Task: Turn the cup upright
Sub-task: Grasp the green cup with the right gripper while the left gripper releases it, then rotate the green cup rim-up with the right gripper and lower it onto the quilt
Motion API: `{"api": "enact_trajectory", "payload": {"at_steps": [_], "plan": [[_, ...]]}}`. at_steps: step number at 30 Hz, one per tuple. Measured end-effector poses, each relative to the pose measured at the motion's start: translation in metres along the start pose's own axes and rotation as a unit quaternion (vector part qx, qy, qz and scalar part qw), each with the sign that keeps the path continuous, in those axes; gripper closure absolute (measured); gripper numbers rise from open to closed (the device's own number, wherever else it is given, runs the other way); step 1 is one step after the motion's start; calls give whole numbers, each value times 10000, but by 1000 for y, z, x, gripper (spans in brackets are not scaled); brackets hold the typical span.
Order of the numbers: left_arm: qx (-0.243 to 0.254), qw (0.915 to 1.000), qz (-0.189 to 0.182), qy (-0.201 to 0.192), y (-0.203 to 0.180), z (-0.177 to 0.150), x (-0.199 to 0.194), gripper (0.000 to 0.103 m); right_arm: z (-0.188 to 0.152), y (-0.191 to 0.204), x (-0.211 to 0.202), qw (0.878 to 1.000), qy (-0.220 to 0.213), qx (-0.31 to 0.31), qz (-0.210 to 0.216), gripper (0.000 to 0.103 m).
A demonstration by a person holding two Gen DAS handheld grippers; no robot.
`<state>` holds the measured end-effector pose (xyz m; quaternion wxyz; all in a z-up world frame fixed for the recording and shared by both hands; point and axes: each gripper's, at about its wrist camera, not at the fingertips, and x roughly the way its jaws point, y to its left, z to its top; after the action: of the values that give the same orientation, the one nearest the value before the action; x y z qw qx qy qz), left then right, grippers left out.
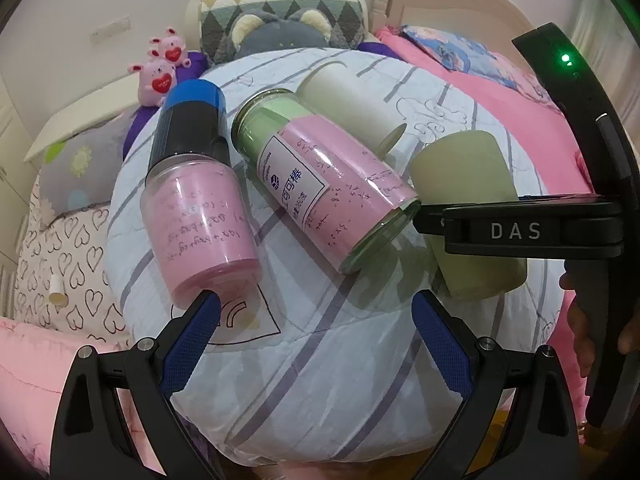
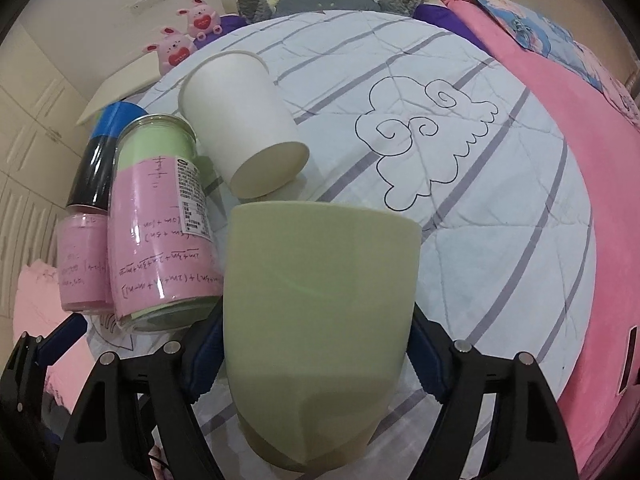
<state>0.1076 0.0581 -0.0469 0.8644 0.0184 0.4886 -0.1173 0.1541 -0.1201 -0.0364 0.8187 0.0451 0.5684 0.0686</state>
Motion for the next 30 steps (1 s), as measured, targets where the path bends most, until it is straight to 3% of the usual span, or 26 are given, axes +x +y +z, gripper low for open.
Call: {"api": "enact_trajectory", "payload": {"at_steps": [7,14,30], "plan": [[4,9998,77,-185,-12,1,-8,5,-9,-12,-21,9993,-343,-122,99,24],[-93,9993,224,-294,-27,2,-11,5,-19,-24,-40,9939,-1001,-338,324,24],[-386,9975,514,-300,-61,-7,-5,5,-30,-30,-32,9778,-1712,-1031,630,24]]}}
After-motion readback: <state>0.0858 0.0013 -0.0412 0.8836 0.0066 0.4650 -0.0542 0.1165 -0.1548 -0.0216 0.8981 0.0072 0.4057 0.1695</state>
